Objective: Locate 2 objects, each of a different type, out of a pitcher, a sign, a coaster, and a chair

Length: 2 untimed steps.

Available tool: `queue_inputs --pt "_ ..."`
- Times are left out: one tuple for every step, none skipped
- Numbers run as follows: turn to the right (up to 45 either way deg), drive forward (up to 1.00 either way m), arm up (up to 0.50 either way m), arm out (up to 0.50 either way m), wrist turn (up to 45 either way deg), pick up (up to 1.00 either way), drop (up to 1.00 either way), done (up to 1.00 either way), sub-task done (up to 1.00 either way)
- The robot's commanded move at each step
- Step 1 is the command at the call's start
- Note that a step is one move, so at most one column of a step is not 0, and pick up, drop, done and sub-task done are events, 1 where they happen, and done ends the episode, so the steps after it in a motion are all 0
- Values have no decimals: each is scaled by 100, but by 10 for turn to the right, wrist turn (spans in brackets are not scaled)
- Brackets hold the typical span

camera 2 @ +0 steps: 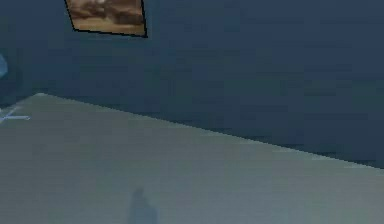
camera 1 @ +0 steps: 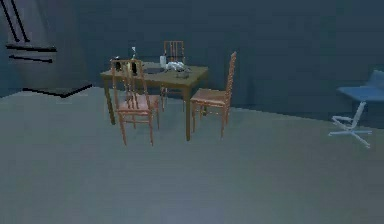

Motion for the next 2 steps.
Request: queue_inputs --pt "0 100 0 0 0 0 0 0 0" --pt "90 0 0 0 0 0 0 0 0"
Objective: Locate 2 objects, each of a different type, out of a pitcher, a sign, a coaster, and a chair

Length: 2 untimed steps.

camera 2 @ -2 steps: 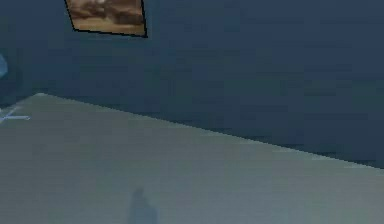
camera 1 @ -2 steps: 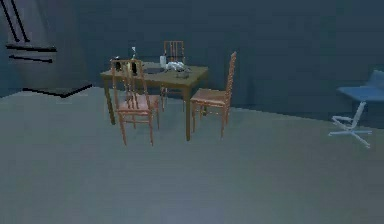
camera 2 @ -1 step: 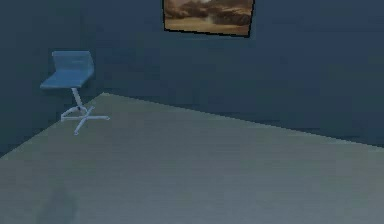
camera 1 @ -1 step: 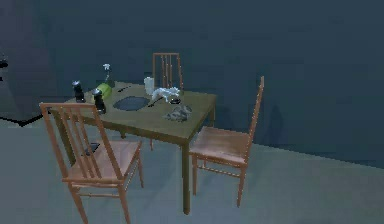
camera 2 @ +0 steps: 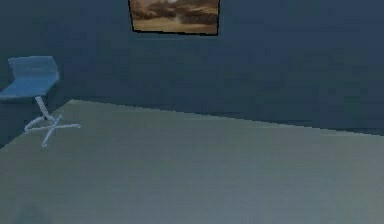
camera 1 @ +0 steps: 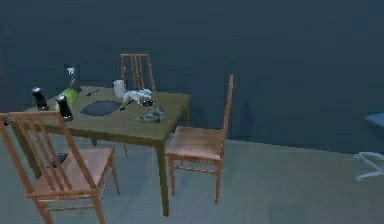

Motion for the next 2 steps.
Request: queue_inputs --pt "30 0 0 0 0 0 0 0 0" --pt "0 20 0 0 0 0 0 0 0"
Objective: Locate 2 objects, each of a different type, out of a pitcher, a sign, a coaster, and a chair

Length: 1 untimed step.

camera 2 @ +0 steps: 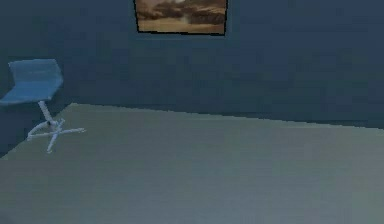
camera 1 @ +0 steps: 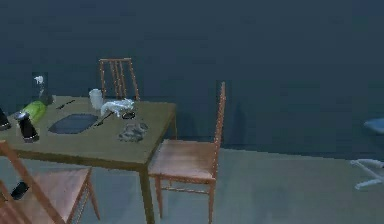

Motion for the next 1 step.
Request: queue_inputs --pt "-420 0 0 0 0 0 0 0 0"
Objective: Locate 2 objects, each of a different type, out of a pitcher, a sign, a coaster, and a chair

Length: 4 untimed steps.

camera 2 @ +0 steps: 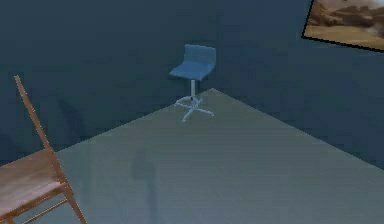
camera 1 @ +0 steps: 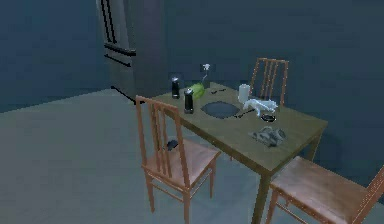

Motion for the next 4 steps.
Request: queue_inputs --pt "0 0 0 0 0 0 0 0 100" --pt "450 0 0 0 0 0 0 0 0" --pt "90 0 0 0 0 0 0 0 0" --pt "0 25 0 0 0 0 0 0 0"
